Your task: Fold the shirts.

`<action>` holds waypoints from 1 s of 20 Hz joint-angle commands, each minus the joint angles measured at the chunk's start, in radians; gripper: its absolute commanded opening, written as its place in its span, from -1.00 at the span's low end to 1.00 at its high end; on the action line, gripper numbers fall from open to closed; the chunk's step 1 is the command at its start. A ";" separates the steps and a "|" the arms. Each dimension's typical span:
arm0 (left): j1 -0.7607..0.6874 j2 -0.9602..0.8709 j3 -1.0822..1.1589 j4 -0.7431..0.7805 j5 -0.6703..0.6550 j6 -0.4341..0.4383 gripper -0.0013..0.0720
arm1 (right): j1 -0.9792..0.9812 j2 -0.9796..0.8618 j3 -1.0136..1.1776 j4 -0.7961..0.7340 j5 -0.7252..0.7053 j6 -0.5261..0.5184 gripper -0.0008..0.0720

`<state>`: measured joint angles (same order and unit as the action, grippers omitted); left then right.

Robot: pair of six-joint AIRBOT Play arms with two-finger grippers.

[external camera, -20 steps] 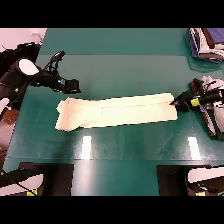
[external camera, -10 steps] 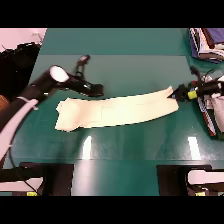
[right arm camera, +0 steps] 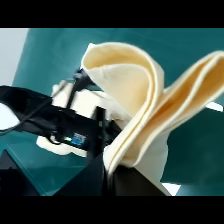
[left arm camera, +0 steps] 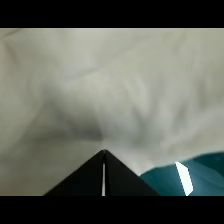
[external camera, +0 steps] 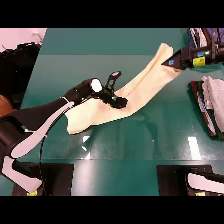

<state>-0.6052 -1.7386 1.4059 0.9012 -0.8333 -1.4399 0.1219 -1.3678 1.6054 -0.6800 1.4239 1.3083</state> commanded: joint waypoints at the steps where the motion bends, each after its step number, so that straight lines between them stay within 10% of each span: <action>1: -0.013 -0.015 0.011 0.023 0.014 0.000 -0.89 | 0.091 0.006 0.075 0.007 -0.011 0.031 -0.94; 16: 0.550 0.586 0.019 0.451 -0.246 -0.026 -0.89 | 0.667 -0.185 0.082 0.009 -0.346 0.000 -0.93; 17: 0.596 0.631 0.019 0.463 -0.251 -0.026 -0.89 | 0.739 -0.228 0.086 0.008 -0.403 -0.023 -0.84; 20: 0.695 0.708 0.020 0.464 -0.280 -0.026 -0.89 | 0.880 -0.351 0.167 -0.005 -0.451 -0.065 0.43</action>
<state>-0.0120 -1.1255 1.4250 1.3178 -1.0779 -1.4658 0.8635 -1.6173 1.7233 -0.6724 1.0603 1.2823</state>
